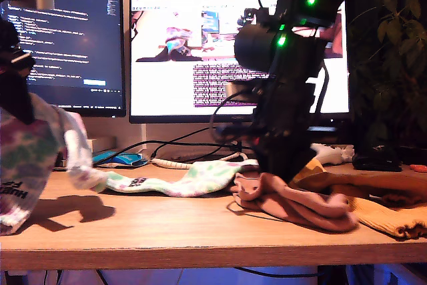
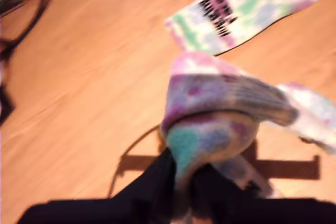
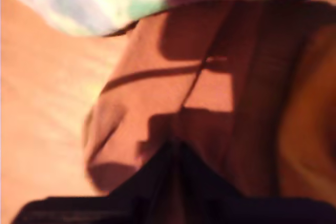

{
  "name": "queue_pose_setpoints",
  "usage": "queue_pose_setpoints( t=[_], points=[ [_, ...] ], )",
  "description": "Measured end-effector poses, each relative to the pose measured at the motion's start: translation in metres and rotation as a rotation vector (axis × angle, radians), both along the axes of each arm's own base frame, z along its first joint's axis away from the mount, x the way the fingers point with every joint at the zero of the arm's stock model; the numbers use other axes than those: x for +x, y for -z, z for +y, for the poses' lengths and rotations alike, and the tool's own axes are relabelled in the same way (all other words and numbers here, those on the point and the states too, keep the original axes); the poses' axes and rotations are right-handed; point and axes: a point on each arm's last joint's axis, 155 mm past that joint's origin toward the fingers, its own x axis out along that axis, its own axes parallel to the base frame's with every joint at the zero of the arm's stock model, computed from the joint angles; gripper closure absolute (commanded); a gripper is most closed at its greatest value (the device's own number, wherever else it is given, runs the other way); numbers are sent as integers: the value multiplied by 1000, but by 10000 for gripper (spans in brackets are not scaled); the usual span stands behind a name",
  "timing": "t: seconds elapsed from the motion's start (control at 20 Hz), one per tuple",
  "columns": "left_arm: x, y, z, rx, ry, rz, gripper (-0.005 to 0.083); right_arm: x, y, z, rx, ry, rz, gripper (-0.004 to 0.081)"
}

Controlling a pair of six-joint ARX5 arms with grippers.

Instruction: Pair up the socks based on colour and pattern, by placing them on top of one another

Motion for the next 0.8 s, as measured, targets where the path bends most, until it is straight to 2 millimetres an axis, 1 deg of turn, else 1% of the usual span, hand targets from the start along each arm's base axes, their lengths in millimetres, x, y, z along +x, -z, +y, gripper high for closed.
queue_pose_setpoints(
  t=[0.15,0.2,0.25,0.3,0.35,0.4,0.45,0.5,0.55,0.6,0.65,0.7,0.8],
  points=[
    [-7,1,-13,-73,32,36,798,2,-47,0,41,-41,-98,629],
    [-9,2,-15,-87,32,46,798,2,-64,1,64,-41,-135,623],
    [-9,2,-17,-95,35,48,798,4,-80,5,86,-78,-180,622],
    [-10,1,-19,-114,33,52,798,4,-92,13,121,-141,-217,602],
    [-10,0,-22,-139,24,57,798,3,-100,25,169,-193,-232,553],
    [-10,-1,-25,-164,16,62,798,-2,-104,41,204,-301,-251,488],
    [-10,-2,-27,-178,17,62,798,-9,-106,57,248,-359,-247,436],
    [-9,-4,-29,-210,-5,66,798,-17,-108,76,293,-432,-253,410],
    [-8,-6,-32,-224,6,60,798,-27,-112,94,319,-528,-274,409],
    [-7,-8,-34,-277,-38,74,798,-40,-115,111,353,-590,-276,409],
    [-6,-9,-37,-317,-68,85,798,-56,-118,125,347,-748,-321,409],
    [-5,-11,-37,-321,-64,79,798,-69,-119,136,339,-856,-347,408],
    [-5,-11,-38,-354,-100,93,798,-91,-117,150,332,-961,-353,398]
  ],
)
